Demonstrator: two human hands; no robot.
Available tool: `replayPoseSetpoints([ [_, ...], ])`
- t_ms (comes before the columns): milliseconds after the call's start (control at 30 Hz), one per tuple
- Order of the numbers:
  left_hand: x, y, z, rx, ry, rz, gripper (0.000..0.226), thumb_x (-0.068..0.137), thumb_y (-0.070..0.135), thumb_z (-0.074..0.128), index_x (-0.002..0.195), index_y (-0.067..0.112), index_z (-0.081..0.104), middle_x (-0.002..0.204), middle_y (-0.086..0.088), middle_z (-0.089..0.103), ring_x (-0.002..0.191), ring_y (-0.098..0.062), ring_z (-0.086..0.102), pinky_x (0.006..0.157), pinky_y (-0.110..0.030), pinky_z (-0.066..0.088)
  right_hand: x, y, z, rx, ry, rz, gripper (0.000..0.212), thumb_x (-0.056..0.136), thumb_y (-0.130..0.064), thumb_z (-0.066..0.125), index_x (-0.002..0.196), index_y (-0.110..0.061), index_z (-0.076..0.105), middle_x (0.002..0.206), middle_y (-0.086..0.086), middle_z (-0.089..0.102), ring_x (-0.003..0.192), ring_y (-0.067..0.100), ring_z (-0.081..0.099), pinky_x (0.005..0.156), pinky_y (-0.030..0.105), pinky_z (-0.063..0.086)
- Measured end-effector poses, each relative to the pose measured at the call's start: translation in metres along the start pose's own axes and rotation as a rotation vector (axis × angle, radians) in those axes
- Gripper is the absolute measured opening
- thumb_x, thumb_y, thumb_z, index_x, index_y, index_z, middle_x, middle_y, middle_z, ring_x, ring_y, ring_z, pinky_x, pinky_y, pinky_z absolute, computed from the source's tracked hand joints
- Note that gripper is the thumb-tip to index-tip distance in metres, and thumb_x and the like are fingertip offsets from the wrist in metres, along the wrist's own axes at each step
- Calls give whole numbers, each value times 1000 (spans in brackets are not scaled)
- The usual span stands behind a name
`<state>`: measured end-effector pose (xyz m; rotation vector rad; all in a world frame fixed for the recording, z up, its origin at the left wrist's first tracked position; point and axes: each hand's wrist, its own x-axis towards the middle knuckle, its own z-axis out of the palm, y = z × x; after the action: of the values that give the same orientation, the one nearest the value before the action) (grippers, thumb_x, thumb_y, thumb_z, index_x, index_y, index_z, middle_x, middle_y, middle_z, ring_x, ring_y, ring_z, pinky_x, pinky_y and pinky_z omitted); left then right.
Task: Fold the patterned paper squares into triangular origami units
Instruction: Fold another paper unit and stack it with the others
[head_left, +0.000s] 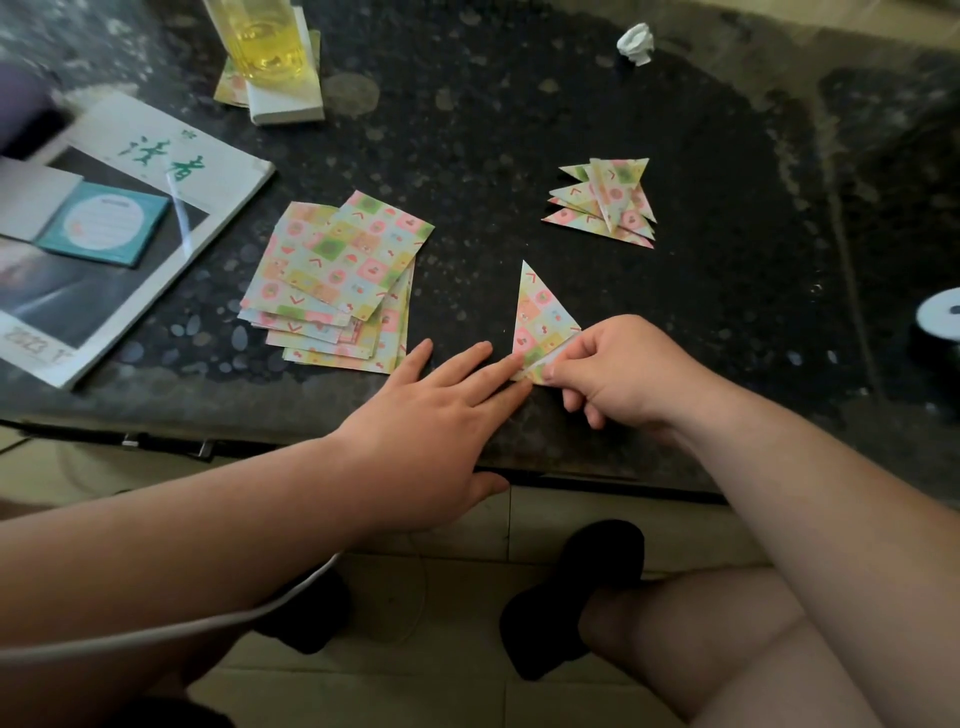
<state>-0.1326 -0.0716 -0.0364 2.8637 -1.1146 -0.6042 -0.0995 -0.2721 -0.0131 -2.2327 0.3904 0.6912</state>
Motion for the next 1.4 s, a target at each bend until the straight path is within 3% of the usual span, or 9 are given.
replayPoseSetpoints([
  [133,1,0,1,-11,12,-4,90,96,72,37,161,31,-10,168,11,-16,155,-16,-17,126,-54,-1,2,-1,2,20,13,9,19,95,-18,68,81,-6,74,54,-1,67,37,10,48,45,18,43],
  [1200,1,3,-1,-29,24,-35,91,95,72,38,162,27,-6,169,11,-10,155,-16,-13,126,-53,0,7,-1,9,53,75,52,26,94,-16,66,69,-11,69,50,0,65,35,13,47,51,26,41],
  [1400,1,2,-1,-28,18,-30,91,95,72,39,162,28,-6,169,9,-11,156,-17,-13,126,-53,-1,7,-1,9,66,68,60,21,93,-15,67,73,-10,70,50,0,65,34,12,46,43,22,37],
])
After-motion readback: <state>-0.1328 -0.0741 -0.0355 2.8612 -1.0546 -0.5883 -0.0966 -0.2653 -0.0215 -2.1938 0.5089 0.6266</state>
